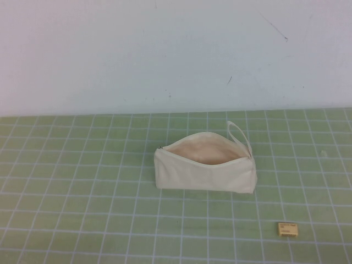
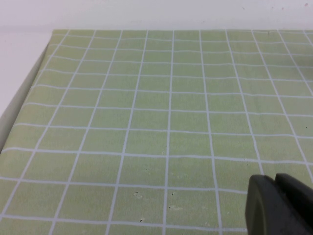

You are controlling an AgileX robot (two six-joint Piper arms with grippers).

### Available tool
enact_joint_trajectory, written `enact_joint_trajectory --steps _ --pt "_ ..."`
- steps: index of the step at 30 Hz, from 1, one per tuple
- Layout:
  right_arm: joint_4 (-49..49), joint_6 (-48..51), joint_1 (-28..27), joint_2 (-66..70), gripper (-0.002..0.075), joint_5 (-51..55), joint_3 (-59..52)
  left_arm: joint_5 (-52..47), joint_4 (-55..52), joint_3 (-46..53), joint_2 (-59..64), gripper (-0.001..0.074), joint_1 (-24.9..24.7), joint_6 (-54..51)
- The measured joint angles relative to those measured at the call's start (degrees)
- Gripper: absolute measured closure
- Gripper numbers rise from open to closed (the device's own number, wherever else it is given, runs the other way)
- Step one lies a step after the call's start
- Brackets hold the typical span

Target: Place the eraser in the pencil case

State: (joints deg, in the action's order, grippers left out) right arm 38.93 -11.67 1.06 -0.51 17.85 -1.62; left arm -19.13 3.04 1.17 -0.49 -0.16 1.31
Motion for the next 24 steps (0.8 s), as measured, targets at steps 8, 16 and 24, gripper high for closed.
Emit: enact_joint_trajectory --steps 8,16,24 --pt "-2.4 7.9 0.0 0.4 0.0727 1.8 5.9 0.0 0.0 0.0 0.0 0.0736 0.0 0.0" --pt "-21.5 19.7 0.0 21.4 0.0727 29.3 31.5 0.0 0.0 0.0 0.0 0.0736 0.0 0.0" --pt "-26.6 28.2 0.0 49.4 0.0727 48.6 53.1 0.0 0.0 0.0 0.0 0.0736 0.0 0.0"
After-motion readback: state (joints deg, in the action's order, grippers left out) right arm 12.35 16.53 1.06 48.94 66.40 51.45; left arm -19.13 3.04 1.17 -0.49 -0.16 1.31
